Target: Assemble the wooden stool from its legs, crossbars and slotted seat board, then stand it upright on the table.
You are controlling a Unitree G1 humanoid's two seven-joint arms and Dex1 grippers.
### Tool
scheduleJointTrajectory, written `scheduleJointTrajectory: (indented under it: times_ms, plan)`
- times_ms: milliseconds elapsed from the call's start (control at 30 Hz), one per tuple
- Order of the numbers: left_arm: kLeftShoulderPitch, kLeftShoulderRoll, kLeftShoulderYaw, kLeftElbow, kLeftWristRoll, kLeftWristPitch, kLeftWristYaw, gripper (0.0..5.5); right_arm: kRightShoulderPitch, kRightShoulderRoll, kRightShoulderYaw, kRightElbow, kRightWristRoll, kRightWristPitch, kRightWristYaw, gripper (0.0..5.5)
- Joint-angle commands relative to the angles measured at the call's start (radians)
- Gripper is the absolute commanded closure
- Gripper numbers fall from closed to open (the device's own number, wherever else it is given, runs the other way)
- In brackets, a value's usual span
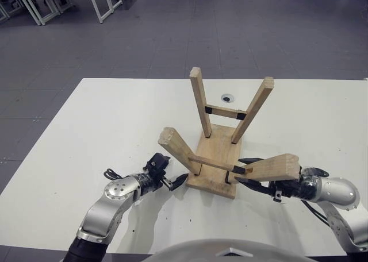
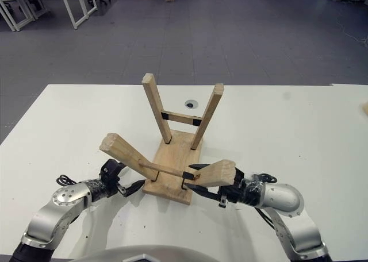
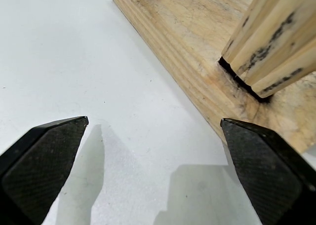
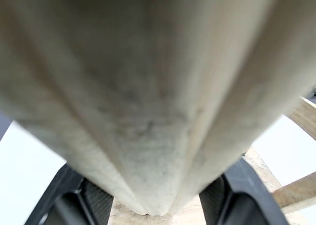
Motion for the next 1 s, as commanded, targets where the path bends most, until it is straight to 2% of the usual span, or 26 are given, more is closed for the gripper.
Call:
scheduleJointTrajectory:
  times_ms: [33, 267, 400, 633, 800, 867, 1000]
  plan:
    - [0.015, -0.018, -0.024, -0.025, 0.0, 0.014, 0.004, 0.53, 0.029, -0.041, 0.04, 0.009, -0.085, 0.048, -0.014, 3.48]
    - [0.016, -0.027, -0.026, -0.017, 0.003, 0.011, 0.01, 0.53, -0.035, -0.01, 0.07, 0.042, -0.062, 0.157, -0.073, 3.48]
    - [0.021, -0.03, -0.024, -0.019, 0.005, 0.008, 0.014, 0.53, -0.058, -0.044, 0.139, 0.089, -0.146, 0.221, -0.076, 3.48]
    - [0.009, -0.007, -0.004, -0.009, 0.032, 0.005, 0.021, 0.53, -0.204, 0.076, 0.257, 0.216, -0.3, 0.334, -0.301, 3.48]
    - [-0.015, -0.016, 0.022, -0.014, 0.014, 0.029, 0.022, 0.53, -0.268, 0.099, 0.27, 0.252, -0.217, 0.39, -0.288, 3.48]
    - [-0.023, -0.029, 0.04, -0.039, -0.017, 0.06, 0.027, 0.53, -0.282, 0.094, 0.273, 0.279, -0.225, 0.39, -0.289, 3.48]
    - [-0.081, -0.136, 0.213, -0.271, -0.41, 0.299, 0.083, 0.53, -0.279, 0.107, 0.26, 0.31, -0.201, 0.419, -0.307, 3.48]
